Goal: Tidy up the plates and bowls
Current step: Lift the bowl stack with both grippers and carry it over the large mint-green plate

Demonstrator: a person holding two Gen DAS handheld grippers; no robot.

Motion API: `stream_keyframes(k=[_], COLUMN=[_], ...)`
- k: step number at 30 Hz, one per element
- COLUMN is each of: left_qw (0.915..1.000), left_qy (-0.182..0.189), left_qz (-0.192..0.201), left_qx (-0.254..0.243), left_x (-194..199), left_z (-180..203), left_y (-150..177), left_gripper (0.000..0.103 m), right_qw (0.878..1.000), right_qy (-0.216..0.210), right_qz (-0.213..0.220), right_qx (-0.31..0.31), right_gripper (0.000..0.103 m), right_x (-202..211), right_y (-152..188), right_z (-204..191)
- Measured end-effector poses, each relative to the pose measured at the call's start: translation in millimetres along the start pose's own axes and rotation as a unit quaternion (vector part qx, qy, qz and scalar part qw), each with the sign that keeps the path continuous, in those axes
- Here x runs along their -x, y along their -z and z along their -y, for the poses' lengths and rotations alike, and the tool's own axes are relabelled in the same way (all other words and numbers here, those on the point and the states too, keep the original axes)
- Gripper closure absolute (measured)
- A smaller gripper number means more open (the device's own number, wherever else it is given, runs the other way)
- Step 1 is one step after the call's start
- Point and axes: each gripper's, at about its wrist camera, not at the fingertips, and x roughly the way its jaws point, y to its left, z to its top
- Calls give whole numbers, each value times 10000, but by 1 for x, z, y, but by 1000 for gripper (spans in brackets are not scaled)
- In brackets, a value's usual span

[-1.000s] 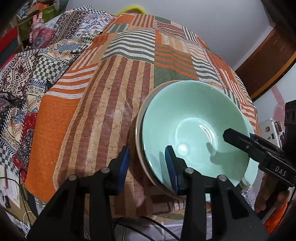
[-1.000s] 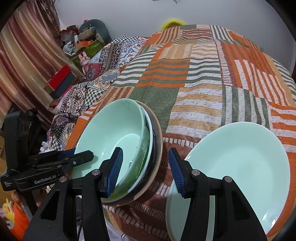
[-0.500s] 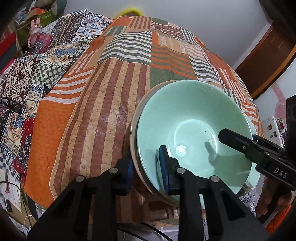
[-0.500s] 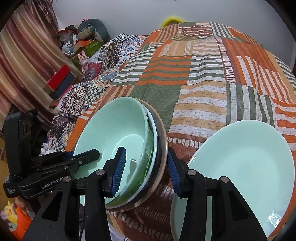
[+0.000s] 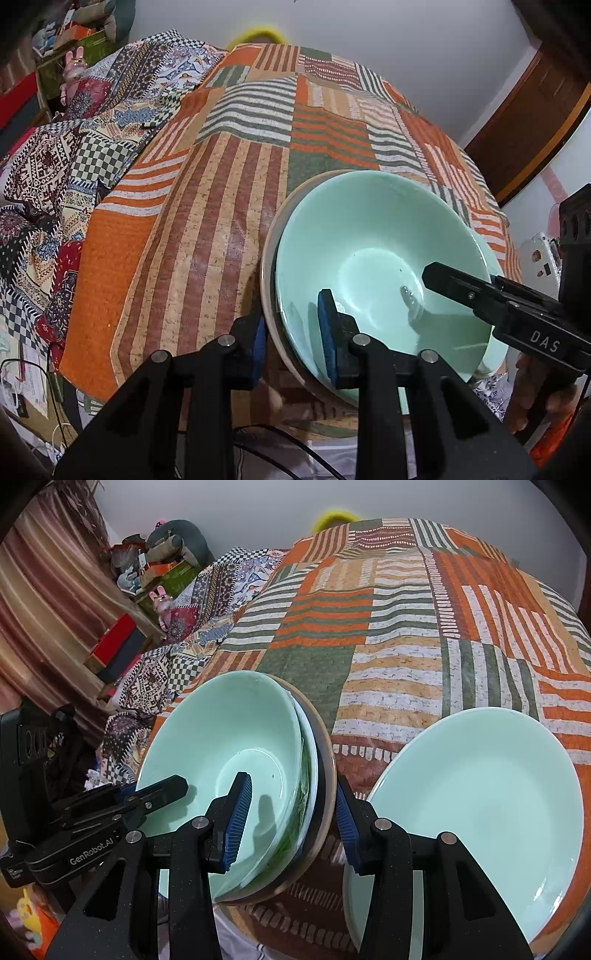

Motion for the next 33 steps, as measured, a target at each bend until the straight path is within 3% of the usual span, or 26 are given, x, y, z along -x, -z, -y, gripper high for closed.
stream_keyframes(k=[18,33], left_qw=[9972,9930], left_qy=[85,323], left_qz=[636,811], left_qx=[-381,-799], left_x=[66,84], left_z=[46,108], left_y=[-7,-6], left_gripper=[77,77], right_qw=[9971,9912], right_qy=[-90,129], right_qz=[760,1297], right_qx=[1,-211], right_gripper=[62,62], right_x=[65,117], right_y=[-2,11], right_z=[-3,26])
